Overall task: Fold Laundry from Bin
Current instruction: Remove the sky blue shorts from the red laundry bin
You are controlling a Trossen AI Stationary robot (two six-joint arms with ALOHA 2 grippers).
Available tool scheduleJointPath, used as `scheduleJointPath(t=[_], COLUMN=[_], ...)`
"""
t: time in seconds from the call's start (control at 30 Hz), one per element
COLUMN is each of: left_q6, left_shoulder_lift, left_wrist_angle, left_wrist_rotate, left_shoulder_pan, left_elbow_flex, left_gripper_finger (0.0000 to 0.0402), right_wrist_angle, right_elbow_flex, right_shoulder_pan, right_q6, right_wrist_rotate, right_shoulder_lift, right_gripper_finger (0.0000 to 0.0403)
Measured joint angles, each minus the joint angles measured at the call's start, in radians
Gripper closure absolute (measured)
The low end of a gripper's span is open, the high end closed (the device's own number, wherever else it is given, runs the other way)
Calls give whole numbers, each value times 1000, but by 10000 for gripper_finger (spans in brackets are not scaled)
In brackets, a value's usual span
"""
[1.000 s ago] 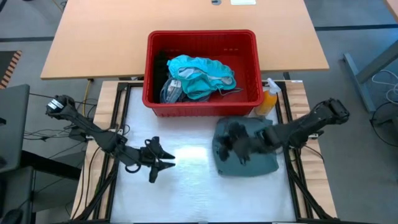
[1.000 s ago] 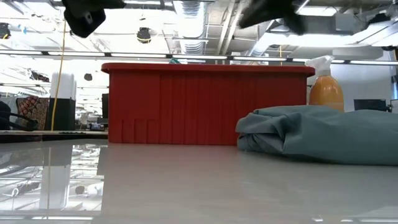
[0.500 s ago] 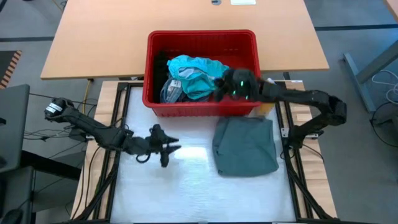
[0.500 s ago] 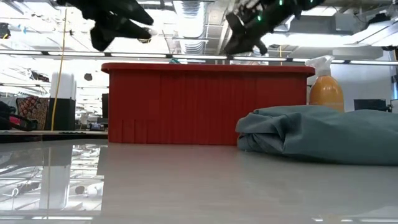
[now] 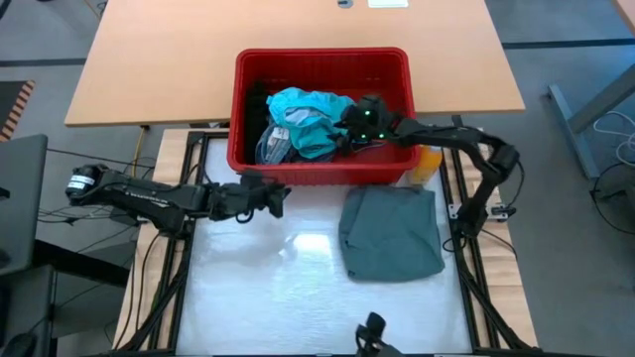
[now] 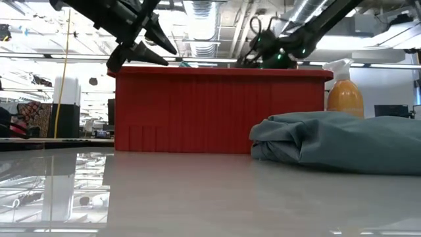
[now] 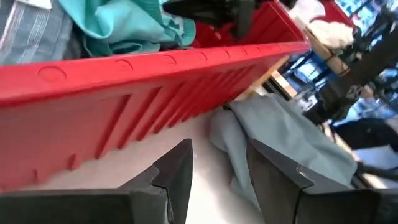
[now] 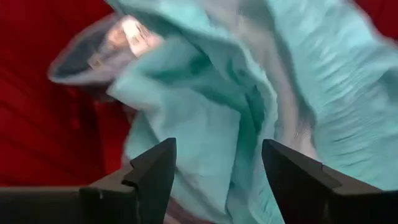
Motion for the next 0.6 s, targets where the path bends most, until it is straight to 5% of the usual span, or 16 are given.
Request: scheduleJointPath(t=[0.3, 0.4, 0.53, 0.6], left_q6=[-85, -86, -91, -112], left_shoulder_lift=[0, 0, 0, -1], left_wrist_angle=[0, 0, 1, 1], left_wrist_rotate=[6, 6, 32, 47], left_shoulder_pan=[-11, -12, -13, -19], left_elbow_flex=[0, 0, 1, 1], left_gripper_finger=[262, 262, 262, 262], right_wrist_angle=[-18, -51, -143, -159], right_elbow_flex=[131, 186, 239, 269], right_shoulder_pan=[-2, 17, 50, 67], right_q6=[-13, -64, -161, -223], right_wrist_rotate=[50, 73, 145, 187], right_shoulder_lift=[169, 173, 162, 148], right_gripper_finger=[157, 216, 357, 380])
